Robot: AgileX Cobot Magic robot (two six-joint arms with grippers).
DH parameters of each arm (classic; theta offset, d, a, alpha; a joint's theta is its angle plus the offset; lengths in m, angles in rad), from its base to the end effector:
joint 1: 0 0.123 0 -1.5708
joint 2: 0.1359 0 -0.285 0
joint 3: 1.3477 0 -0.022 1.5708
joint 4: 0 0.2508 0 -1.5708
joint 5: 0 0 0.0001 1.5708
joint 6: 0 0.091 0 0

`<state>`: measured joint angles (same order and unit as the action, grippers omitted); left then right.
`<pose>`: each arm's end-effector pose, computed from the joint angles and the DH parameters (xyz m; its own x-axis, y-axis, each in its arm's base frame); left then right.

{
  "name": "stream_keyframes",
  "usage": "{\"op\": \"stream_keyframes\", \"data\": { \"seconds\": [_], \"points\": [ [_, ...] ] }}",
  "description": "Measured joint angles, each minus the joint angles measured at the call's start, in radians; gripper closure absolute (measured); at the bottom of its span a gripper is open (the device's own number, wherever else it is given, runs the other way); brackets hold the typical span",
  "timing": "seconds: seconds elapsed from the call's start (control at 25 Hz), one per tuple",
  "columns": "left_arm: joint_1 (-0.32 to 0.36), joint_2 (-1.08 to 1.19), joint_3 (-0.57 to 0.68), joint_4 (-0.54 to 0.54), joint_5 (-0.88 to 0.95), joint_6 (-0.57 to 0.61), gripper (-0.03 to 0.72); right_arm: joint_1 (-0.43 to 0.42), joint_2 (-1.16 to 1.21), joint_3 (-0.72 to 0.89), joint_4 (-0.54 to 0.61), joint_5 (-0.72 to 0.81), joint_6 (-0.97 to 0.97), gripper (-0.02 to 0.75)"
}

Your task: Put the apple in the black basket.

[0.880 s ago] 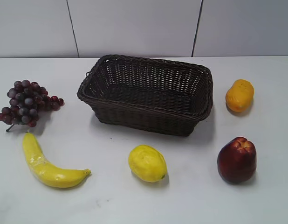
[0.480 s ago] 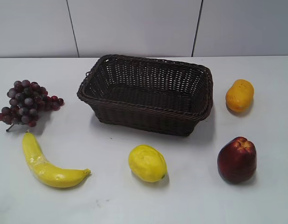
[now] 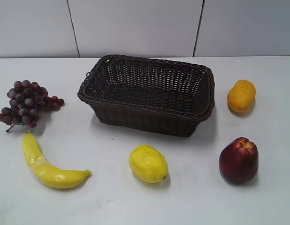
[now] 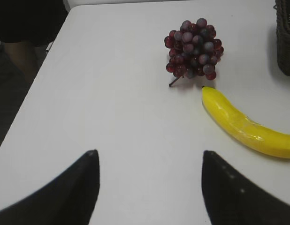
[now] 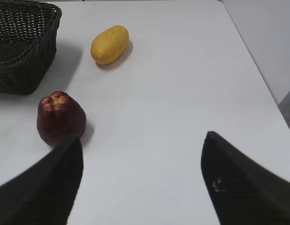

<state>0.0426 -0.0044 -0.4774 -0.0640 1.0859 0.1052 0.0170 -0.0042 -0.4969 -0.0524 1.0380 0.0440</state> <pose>-0.0039 -0.0053 0.2691 -0.4911 0.0543 -0.8694 0.0437 0.9983 0.0376 -0.0042 -0.0042 0.2783 -0.4336 0.0100 -0.9010 0.0312 0.9995 -0.0039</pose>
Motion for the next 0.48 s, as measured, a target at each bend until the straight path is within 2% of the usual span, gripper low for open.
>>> {"op": "stream_keyframes", "data": {
  "seconds": [0.32,0.48],
  "points": [
    [0.0,0.0,0.0,0.0,0.0,0.0,0.181,0.0,0.003,-0.006,0.018,-0.016,0.0,0.147],
    [0.0,0.0,0.0,0.0,0.0,0.0,0.181,0.0,0.094,-0.024,0.022,-0.147,0.0,0.143]
  ]
}}
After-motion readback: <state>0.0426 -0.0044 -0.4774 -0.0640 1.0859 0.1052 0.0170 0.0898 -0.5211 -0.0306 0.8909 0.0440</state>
